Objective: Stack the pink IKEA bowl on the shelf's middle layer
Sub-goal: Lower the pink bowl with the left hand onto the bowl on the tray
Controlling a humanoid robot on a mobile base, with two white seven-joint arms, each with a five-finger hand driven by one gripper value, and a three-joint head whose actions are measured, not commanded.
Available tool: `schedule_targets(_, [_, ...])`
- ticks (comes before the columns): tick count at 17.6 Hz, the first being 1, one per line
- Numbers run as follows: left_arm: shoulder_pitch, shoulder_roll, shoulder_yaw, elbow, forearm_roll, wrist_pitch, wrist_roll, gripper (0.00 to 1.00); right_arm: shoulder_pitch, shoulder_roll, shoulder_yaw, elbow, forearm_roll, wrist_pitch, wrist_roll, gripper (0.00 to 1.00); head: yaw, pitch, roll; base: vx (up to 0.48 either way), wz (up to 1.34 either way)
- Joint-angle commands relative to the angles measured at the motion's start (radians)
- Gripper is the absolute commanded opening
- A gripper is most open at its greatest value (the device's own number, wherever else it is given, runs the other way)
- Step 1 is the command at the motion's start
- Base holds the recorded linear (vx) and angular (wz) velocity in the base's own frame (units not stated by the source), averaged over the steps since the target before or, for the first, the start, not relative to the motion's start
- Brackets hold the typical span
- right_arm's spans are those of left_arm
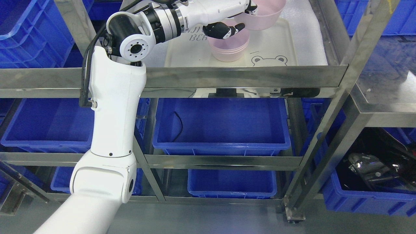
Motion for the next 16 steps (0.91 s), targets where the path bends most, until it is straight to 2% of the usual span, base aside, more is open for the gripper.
schedule_targets(1, [0.046,0.059,0.071,-0.044,-0.030,0.009,-0.009,0.03,0.023,-0.017,0.000,-0.017,0.000,0.001,0.004,1.00,0.0000,0.000,0.000,0.076,-0.17])
schedule_targets(6, [0.112,0.051,0.112,-0.075,-0.030,-0.014,-0.001,0.03,0.023,-0.017,0.000,-0.017,0.000,0.001,0.004,1.00,0.0000,0.000,0.000,0.032,0.03])
schedule_targets(10, [0.051,0.051,0.085,0.054,-0.081,-0.014,0.000,0.03,0.023,-0.017,0.000,-0.017,0.000,0.001,0.004,1.00,0.0000,0.000,0.000,0.007,0.02])
schedule_targets(13, [0.006,0.014,0.045,0.134,-0.084,-0.013,0.021,0.03,0.023,-0.017,0.000,-0.017,0.000,0.001,0.004,1.00,0.0000,0.000,0.000,0.023,-0.01])
schedule_targets(16, [-0.011,0.016,-0.019,0.155,-0.107,-0.003,0.019,0.03,0.023,-0.017,0.000,-0.017,0.000,0.001,0.004,1.00,0.0000,0.000,0.000,-0.003,-0.06])
